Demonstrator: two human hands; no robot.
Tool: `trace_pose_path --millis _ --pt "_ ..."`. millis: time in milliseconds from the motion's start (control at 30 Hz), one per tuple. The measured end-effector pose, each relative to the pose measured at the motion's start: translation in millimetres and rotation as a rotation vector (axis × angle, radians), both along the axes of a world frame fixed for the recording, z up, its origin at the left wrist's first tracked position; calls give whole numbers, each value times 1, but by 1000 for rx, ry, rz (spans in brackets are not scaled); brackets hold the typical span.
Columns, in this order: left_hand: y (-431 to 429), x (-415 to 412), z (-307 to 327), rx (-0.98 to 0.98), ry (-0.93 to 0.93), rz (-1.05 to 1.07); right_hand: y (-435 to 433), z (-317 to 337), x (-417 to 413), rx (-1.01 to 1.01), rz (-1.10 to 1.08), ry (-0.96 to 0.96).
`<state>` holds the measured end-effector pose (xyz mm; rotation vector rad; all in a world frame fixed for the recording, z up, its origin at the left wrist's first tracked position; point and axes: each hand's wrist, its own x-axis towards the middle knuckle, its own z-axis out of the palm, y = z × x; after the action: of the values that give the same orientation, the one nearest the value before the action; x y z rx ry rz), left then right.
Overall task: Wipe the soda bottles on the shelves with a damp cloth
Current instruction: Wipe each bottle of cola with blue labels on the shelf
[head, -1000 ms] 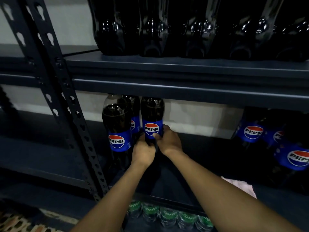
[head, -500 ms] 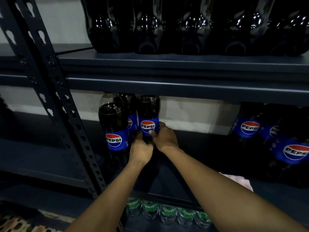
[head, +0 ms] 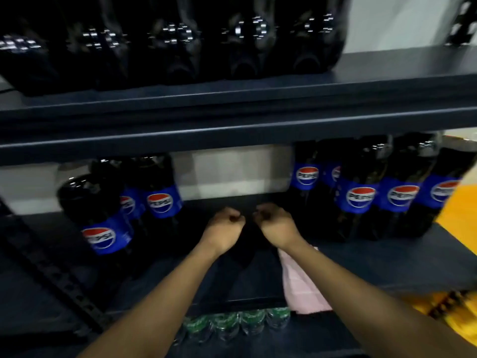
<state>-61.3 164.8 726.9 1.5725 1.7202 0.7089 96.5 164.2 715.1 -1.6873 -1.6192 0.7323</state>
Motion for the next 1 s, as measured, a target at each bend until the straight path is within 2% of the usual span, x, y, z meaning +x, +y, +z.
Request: trace_pose_path --millis 133,200,400,533,600,833,1000 --pt "23 66 24 79 41 -126 10 16 67 100 -294 69" --pt "36 95 37 109 66 -166 15 25 93 86 -350 92" --pt "83 147 59 108 61 -251 36 38 102 22 -273 120" --pt "120 156 57 39 -140 -222 51 49 102 16 -277 163" --pt "128 153 54 23 -185 -182 54 51 100 25 -293 170" --pt "94 128 59 169 -68 -122 49 52 88 45 -252 263" --pt "64 77 58 251 -126 -104 41 49 61 49 -159 235"
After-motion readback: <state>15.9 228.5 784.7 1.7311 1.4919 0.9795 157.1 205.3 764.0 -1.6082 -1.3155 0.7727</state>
